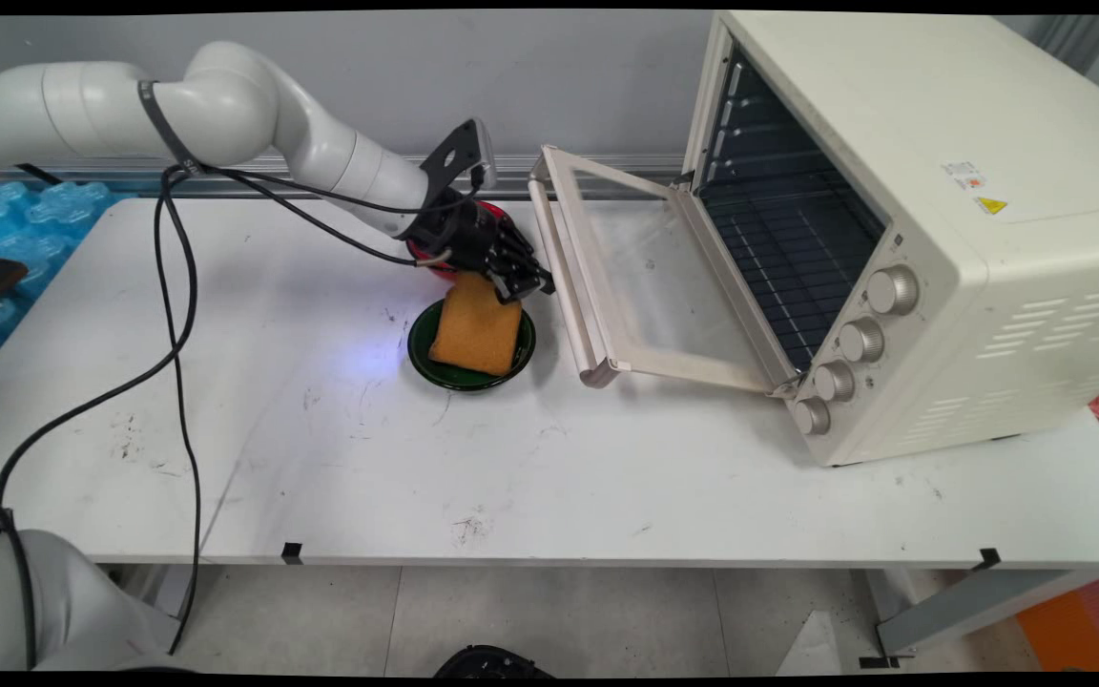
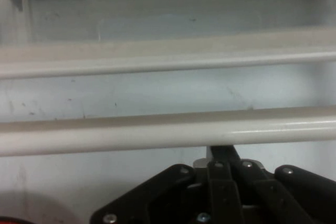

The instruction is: Close the oven

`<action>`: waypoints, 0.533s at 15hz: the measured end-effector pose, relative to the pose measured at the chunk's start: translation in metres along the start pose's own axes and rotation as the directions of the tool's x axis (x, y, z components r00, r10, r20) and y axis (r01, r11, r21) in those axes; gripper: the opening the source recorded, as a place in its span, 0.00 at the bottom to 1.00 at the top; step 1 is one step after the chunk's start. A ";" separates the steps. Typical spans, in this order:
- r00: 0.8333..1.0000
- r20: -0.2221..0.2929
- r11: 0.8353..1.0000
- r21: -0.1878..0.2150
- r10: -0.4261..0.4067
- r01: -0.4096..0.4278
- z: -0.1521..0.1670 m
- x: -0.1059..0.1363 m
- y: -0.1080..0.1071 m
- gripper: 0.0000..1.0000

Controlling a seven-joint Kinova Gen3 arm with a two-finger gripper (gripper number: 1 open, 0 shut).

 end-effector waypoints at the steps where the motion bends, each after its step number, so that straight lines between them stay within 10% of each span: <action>1: 1.000 -0.003 1.000 0.001 0.000 0.000 0.001 0.000 0.000 0.00; 8: 1.000 -0.031 1.000 0.005 0.002 -0.002 0.006 0.005 0.000 0.00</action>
